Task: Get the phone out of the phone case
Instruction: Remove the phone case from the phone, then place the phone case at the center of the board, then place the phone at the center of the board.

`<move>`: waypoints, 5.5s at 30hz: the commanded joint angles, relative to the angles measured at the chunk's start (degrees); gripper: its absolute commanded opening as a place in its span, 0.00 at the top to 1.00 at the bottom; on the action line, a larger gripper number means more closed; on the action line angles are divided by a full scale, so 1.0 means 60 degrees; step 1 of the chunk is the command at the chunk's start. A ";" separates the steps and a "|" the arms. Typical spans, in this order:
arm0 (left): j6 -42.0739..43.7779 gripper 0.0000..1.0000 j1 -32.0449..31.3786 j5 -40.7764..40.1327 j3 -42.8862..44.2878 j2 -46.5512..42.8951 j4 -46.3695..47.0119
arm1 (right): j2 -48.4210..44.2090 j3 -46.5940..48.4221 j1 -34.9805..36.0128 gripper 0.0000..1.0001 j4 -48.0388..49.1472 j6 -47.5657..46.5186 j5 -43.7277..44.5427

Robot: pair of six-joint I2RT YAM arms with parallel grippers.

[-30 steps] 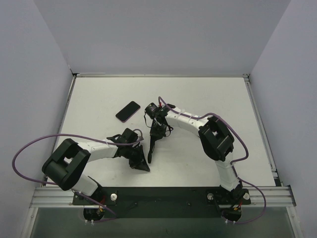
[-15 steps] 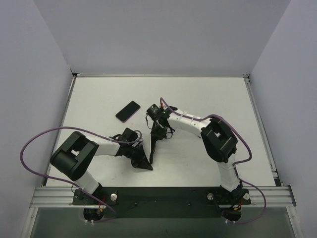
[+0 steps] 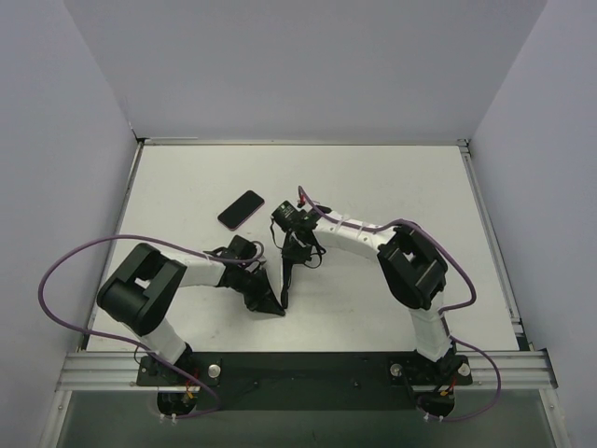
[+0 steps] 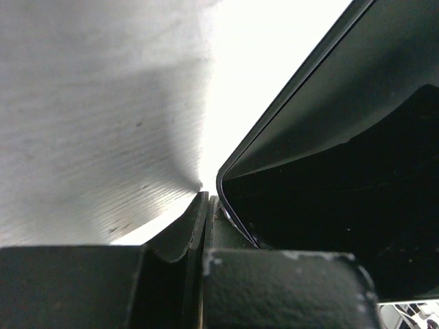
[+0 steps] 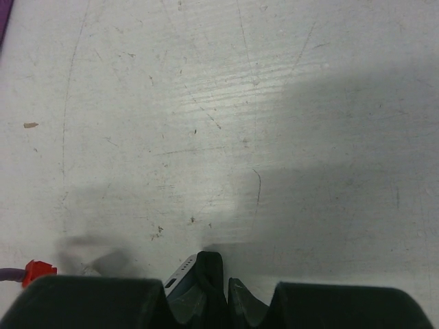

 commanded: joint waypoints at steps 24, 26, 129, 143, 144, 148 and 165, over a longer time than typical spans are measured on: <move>0.1938 0.57 0.2937 -0.0693 0.5079 0.0615 -0.4282 | -0.0521 -0.1290 0.0920 1.00 0.0139 -0.3018 0.0906; 0.2055 0.52 0.2951 -0.0239 0.5708 0.0645 -0.4711 | -0.0944 -0.1451 0.0906 1.00 0.0390 -0.3500 0.1606; 0.1452 1.00 0.3113 0.0422 0.5654 0.0206 -0.3893 | 0.1656 0.3084 -0.7341 1.00 0.4288 -0.1012 -0.4748; 0.2421 1.00 0.3054 0.0057 0.4585 0.0118 -0.3058 | 0.0946 0.3548 -0.7502 0.16 0.0172 -0.2668 0.0214; 0.2538 1.00 0.3054 -0.0003 0.4512 0.0133 -0.3058 | 0.0348 0.3282 -0.7503 0.16 0.0157 -0.2566 0.0437; 0.2700 1.00 0.3054 -0.0004 0.3941 0.0074 -0.2227 | -0.1192 0.1921 -0.7415 0.16 0.0142 -0.2594 0.1214; 0.3959 0.06 0.2922 -0.1584 0.2709 -0.1711 -0.3873 | -0.6322 -0.2755 -0.5848 0.00 -0.1144 -0.3151 0.2885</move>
